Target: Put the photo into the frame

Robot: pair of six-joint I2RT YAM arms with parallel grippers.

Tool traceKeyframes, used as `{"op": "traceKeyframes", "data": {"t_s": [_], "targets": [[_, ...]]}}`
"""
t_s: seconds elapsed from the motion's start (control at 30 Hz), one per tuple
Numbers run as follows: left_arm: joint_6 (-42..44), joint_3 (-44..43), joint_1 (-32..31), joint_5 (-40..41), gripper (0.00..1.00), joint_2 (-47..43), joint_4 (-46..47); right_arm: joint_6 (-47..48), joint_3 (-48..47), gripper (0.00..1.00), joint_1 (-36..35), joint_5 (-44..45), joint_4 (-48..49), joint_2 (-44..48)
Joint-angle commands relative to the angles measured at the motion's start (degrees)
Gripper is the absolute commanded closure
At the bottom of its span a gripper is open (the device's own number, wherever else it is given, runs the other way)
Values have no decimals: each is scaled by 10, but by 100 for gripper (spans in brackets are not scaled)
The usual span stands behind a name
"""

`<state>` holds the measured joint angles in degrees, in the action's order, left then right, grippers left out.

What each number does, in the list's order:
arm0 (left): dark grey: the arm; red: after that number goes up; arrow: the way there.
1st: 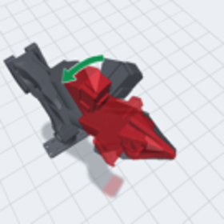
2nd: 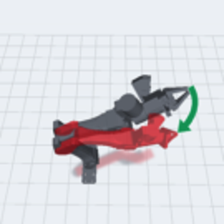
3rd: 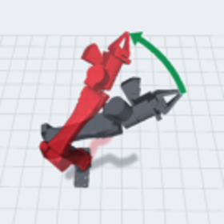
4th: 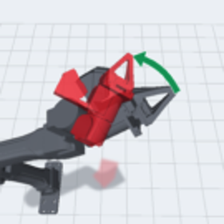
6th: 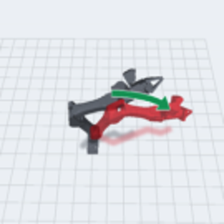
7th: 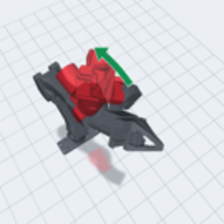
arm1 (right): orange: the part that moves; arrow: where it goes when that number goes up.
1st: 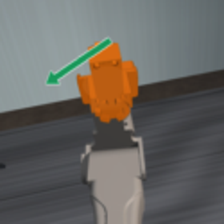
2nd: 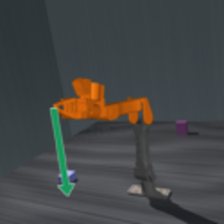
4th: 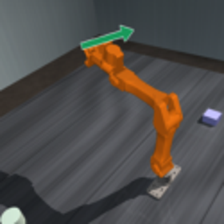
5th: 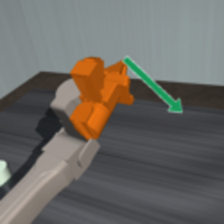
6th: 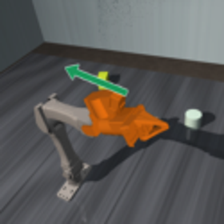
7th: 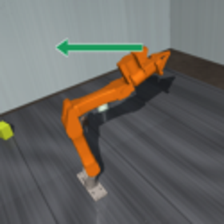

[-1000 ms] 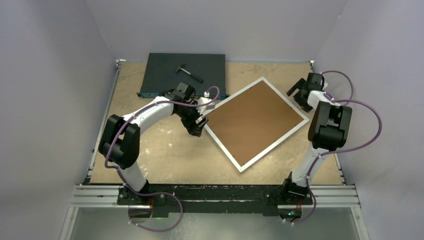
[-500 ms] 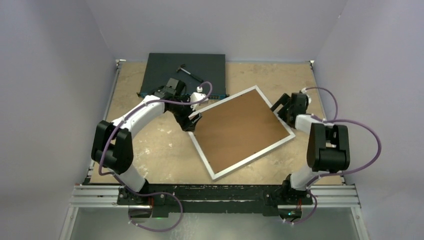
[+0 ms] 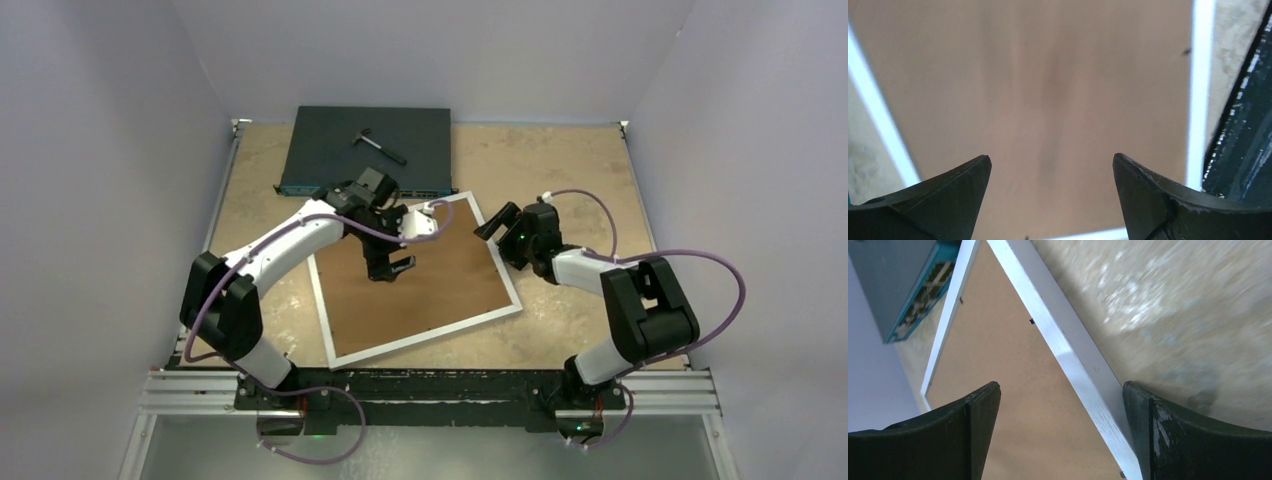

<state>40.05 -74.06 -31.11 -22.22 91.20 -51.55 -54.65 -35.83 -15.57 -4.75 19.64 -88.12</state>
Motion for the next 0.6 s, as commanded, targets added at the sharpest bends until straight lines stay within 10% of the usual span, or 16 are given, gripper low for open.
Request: {"op": "traceKeyframes", "data": {"t_s": [0.0, 0.57], "targets": [[33, -9, -83, 29, 11, -21, -30, -74, 19, 4, -30, -25, -102, 12], [-68, 168, -325, 132, 21, -17, 90, -58, 91, 1, -30, 12, -237, 188]]}}
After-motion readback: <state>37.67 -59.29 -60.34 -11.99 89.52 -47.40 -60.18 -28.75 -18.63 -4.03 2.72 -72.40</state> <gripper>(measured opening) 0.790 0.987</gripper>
